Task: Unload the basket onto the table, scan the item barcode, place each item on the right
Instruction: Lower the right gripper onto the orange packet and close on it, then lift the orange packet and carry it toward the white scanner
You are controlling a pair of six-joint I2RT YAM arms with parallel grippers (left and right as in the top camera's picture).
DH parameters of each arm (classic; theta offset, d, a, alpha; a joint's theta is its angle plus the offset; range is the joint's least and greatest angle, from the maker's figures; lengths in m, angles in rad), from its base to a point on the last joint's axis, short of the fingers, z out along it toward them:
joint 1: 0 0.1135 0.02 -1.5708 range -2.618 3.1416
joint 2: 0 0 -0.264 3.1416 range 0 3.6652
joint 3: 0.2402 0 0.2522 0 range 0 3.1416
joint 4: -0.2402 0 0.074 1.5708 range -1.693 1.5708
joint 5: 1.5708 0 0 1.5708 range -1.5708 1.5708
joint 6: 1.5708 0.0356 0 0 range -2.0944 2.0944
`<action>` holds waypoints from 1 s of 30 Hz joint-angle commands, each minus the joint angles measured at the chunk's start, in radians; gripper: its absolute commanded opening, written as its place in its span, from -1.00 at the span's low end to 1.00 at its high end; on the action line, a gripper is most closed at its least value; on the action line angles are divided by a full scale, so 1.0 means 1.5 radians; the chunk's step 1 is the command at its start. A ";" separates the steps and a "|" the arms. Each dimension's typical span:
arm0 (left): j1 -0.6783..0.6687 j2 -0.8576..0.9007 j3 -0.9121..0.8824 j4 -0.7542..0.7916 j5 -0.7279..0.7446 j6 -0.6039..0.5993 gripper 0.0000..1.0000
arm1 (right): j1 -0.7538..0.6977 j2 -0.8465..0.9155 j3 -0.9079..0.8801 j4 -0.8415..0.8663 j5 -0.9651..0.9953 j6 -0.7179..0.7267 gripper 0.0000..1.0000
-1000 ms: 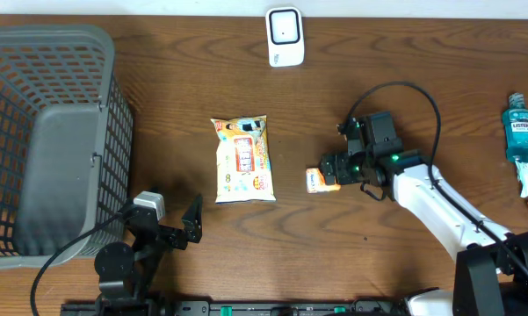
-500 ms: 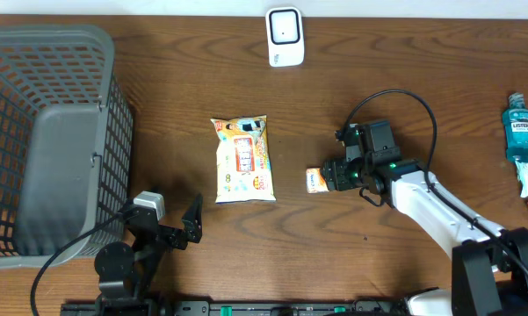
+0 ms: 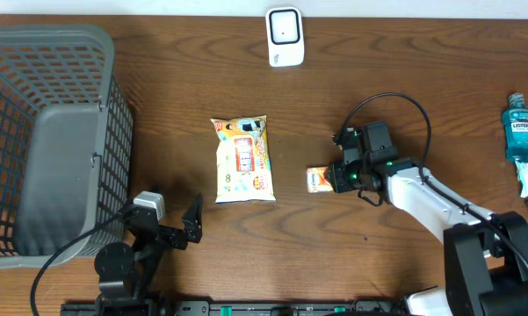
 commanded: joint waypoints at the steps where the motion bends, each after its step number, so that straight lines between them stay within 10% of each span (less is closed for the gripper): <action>1: 0.003 -0.001 -0.013 -0.008 -0.001 -0.004 0.96 | -0.013 0.039 -0.005 0.009 -0.024 -0.005 -0.41; 5: 0.003 -0.001 -0.013 -0.008 -0.001 -0.004 0.95 | -0.029 0.085 -0.003 0.025 -0.103 -0.014 -0.98; 21: 0.003 -0.001 -0.013 -0.008 -0.001 -0.004 0.96 | -0.127 0.041 0.145 -0.321 -0.496 0.114 -0.98; 30: 0.003 -0.001 -0.013 -0.008 -0.001 -0.004 0.96 | -0.137 0.041 0.146 -0.606 -0.500 0.155 -0.97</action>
